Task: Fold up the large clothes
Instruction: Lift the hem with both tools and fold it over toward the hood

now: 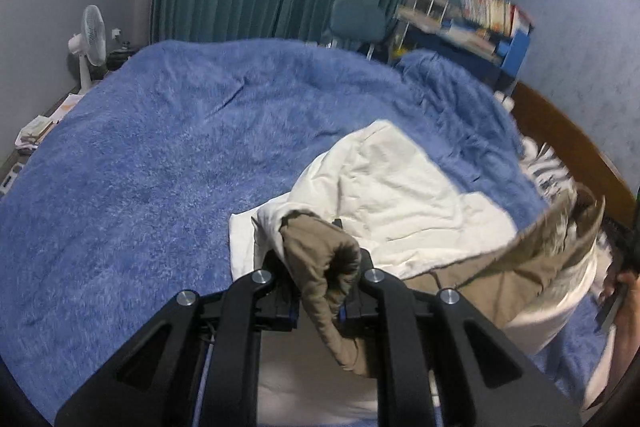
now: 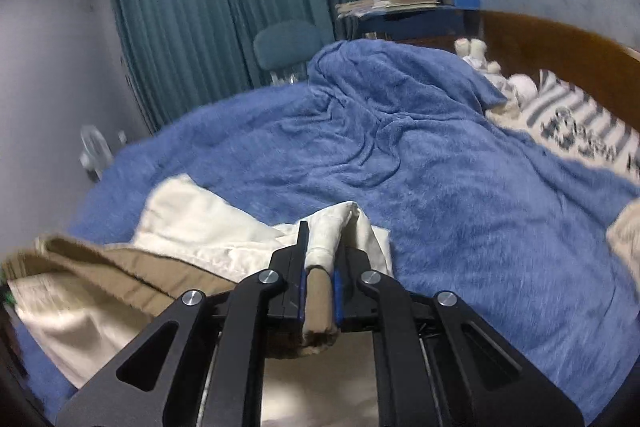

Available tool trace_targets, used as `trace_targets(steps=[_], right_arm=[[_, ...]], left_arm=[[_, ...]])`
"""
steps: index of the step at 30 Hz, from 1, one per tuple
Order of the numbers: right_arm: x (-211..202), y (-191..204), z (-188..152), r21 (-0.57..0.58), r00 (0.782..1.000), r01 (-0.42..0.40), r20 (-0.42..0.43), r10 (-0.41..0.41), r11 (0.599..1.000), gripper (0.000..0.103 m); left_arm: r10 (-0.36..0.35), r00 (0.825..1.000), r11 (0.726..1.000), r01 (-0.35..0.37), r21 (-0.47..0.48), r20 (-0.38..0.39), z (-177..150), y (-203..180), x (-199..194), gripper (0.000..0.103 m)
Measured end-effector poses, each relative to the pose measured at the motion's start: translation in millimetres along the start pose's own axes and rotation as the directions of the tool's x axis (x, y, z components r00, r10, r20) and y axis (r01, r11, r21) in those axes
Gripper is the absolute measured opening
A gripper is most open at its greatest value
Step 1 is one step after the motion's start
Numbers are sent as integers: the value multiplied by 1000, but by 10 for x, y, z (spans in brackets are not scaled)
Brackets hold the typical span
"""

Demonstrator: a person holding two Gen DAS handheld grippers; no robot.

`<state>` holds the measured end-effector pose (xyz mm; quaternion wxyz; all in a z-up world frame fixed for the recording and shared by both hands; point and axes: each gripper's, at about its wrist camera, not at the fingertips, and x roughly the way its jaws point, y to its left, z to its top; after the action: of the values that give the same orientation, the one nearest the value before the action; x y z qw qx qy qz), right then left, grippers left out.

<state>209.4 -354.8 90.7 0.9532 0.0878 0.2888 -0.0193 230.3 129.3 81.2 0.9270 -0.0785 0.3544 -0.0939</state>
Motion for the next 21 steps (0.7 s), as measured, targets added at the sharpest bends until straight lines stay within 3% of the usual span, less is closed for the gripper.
trace_targets(steps=[4, 9, 15, 19, 21], right_arm=[[413, 76, 143, -44, 998, 33, -48, -35, 998, 10], [1018, 14, 136, 12, 989, 53, -136, -51, 999, 11], [1558, -86, -50, 80, 972, 76, -228, -56, 994, 11], [1641, -68, -166, 69, 966, 73, -252, -53, 995, 15], [1618, -101, -191, 91, 967, 44, -255, -20, 995, 23]], left_arm=[[33, 997, 999, -31, 18, -76, 136, 84, 460, 13], [72, 982, 997, -71, 15, -176, 178, 217, 1036, 14], [116, 968, 993, -107, 54, -221, 87, 202, 1380, 15], [74, 972, 997, -73, 11, -222, 49, 257, 1381, 19], [32, 976, 999, -37, -17, -217, 52, 291, 1337, 27]])
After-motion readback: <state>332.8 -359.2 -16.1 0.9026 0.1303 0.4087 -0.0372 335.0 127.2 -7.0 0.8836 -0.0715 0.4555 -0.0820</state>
